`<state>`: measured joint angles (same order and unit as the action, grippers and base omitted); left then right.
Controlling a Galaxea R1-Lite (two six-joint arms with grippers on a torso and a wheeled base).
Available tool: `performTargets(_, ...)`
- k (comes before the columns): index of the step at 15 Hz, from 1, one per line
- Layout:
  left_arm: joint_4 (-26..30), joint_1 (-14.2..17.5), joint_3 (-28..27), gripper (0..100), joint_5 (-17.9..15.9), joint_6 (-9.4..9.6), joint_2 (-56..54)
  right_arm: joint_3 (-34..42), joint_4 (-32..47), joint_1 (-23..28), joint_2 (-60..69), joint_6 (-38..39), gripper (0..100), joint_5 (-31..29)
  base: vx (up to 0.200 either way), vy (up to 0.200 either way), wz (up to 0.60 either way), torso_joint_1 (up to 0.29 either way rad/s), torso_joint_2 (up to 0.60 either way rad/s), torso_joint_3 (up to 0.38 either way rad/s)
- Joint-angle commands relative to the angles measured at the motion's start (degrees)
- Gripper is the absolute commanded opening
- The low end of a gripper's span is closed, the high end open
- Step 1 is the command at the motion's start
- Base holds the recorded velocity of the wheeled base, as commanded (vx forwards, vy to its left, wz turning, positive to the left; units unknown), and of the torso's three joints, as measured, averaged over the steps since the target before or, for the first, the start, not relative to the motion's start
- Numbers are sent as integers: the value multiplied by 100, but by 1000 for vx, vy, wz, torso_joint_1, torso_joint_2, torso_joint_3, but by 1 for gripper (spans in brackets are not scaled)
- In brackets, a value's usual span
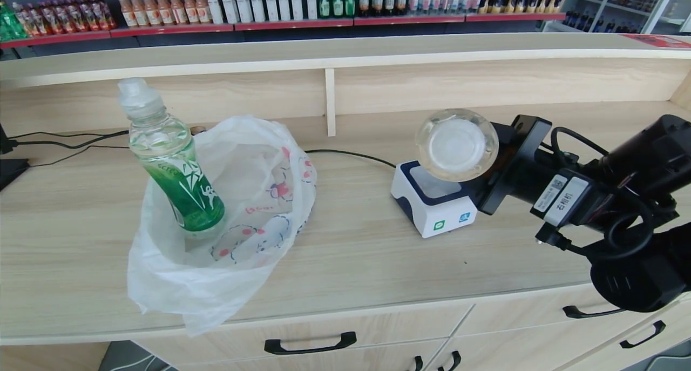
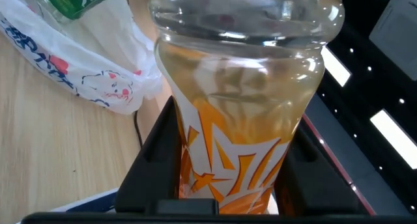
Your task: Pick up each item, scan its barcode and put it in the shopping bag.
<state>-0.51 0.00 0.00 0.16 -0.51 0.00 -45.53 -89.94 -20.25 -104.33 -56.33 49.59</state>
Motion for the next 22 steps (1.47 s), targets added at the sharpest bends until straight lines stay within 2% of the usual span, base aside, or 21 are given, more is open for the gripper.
performTargets(1,-2,0,0,100,2,-2,0,27,-6,12,-105,-71,0,121,0,0,0,0,0,0)
performTargets(8,-2,0,0,100,2,-2,0,431,-6,170,-97,-335,0,411,0,0,0,0,0,0)
performTargets(22,-2,0,0,100,2,-2,0,238,-6,249,-176,-370,0,446,0,0,0,0,0,0)
